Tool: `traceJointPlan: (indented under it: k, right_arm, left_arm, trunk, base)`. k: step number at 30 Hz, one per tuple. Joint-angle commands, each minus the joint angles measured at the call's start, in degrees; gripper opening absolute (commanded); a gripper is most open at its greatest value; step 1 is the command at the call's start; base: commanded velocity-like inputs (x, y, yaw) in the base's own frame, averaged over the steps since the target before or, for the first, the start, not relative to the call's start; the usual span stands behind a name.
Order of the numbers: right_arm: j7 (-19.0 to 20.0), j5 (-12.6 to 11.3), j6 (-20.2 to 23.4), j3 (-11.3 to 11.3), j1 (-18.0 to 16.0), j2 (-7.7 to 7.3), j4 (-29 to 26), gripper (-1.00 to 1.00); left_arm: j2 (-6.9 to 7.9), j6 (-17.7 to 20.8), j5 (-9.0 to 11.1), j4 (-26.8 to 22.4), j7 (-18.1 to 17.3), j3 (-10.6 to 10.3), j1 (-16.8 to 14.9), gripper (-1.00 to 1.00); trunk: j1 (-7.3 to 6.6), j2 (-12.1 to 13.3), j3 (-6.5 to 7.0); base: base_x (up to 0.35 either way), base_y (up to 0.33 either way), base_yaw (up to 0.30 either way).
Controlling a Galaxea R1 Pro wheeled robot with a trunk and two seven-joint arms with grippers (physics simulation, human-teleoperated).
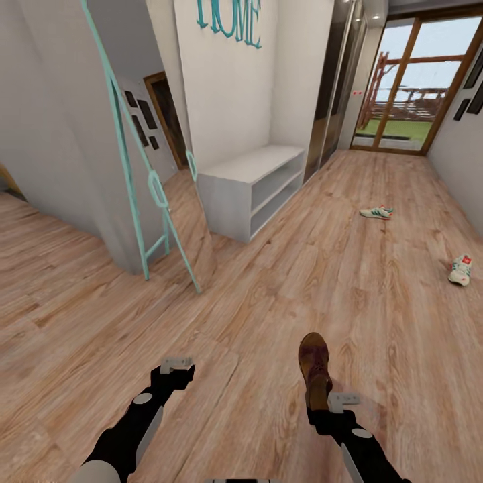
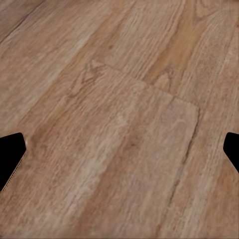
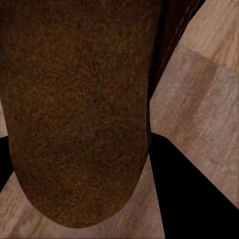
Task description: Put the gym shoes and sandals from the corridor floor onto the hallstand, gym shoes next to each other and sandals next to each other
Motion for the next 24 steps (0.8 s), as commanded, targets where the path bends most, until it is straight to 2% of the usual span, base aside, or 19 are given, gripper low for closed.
traceJointPlan:
  k: [1, 5, 13, 24]
  right_arm:
    - [-0.13, -0.19, 0.35, -0.01, 0.00, -0.01, -0.11, -1.00]
    - [-0.11, -0.19, 0.35, -0.01, 0.02, -0.01, -0.11, -1.00]
    - [-0.13, -0.19, 0.35, -0.01, 0.03, -0.01, -0.11, -1.00]
    - [-0.12, -0.19, 0.35, -0.01, 0.05, -0.01, -0.11, -1.00]
  left_arm:
    - [-0.01, 0.21, -0.02, -0.07, -0.13, 0.02, -0.02, 1.00]
    - [-0.01, 0.20, 0.00, -0.02, -0.14, 0.02, -0.02, 1.00]
    - [-0.01, 0.20, 0.01, -0.03, -0.14, 0.02, -0.02, 1.00]
    - [-0.01, 0.20, 0.00, -0.01, -0.14, 0.02, -0.02, 1.00]
  trunk:
    - [-0.01, -0.02, 0.03]
    - [-0.01, -0.02, 0.33]
    - [-0.01, -0.02, 0.93]
    - [-0.01, -0.02, 1.74]
  base:
    - [0.000, 0.000, 0.192]
    - [-0.074, 0.000, 0.193]
    - [-0.249, 0.000, 0.198]
    - [-0.023, 0.000, 0.207]
